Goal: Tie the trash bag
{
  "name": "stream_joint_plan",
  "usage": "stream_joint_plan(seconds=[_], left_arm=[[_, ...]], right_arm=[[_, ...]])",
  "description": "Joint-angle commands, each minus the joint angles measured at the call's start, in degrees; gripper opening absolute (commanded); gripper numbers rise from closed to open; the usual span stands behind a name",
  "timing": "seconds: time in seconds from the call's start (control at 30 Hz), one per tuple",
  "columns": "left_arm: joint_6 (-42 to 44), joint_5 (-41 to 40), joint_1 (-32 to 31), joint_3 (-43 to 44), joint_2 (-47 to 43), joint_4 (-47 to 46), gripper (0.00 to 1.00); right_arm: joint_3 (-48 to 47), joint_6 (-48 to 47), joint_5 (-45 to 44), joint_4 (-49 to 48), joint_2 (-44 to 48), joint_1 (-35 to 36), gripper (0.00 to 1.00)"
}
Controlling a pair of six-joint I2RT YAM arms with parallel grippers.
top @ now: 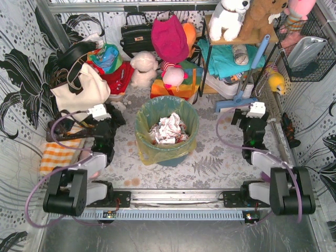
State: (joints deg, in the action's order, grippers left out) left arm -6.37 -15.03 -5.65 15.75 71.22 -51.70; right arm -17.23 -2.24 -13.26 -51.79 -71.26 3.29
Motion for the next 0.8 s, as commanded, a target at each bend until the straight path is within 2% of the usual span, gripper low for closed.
stream_joint_plan(seconds=[0.0,0.07,0.13,0.23,0.27,0.37,0.43,0.53,0.67,0.7,0.77], left_arm=[[-10.2,-13.4,-0.9,8.4,-8.5,23.5,0.98],[-15.8,-15.7,-0.8,13.5,-11.8,36.2,0.98],[-18.7,-13.3,-0.8,17.8,-14.4,45.9,0.98],[-20.7,-7.0,-0.8,22.9,-17.6,56.2,0.99],[-21.5,-5.4,-0.9,24.4,-18.6,59.9,0.95],[-24.7,-4.9,-0.7,28.3,-21.1,71.1,0.97],[-25.7,-3.3,-0.8,30.2,-22.5,76.4,1.00],[-27.0,1.2,-0.8,32.2,-24.1,82.4,0.98],[-27.0,1.2,-0.8,32.3,-26.0,85.8,0.98],[-29.2,10.4,-0.8,32.4,-26.5,86.8,0.98],[-29.8,14.5,-0.7,32.8,-27.5,89.0,0.98]], right_arm=[[-6.7,7.3,0.0,20.4,9.3,-0.2,0.97],[-9.9,11.6,1.9,28.8,12.5,-0.2,0.97],[-13.1,14.1,3.3,36.1,14.6,-0.2,0.97],[-18.3,17.1,4.8,46.8,16.2,-0.2,0.97],[-20.3,18.1,5.1,50.7,16.4,-0.2,0.97],[-25.7,21.4,6.8,60.7,16.4,-0.2,0.97],[-28.3,22.6,10.3,65.0,16.2,-0.2,0.97],[-30.9,24.3,16.8,69.0,15.9,-0.2,0.97],[-34.5,26.7,22.1,73.9,14.4,-0.2,0.97],[-35.1,27.3,23.1,74.8,14.2,-0.2,0.97],[-35.7,28.5,24.8,75.7,14.0,-0.2,0.97]])
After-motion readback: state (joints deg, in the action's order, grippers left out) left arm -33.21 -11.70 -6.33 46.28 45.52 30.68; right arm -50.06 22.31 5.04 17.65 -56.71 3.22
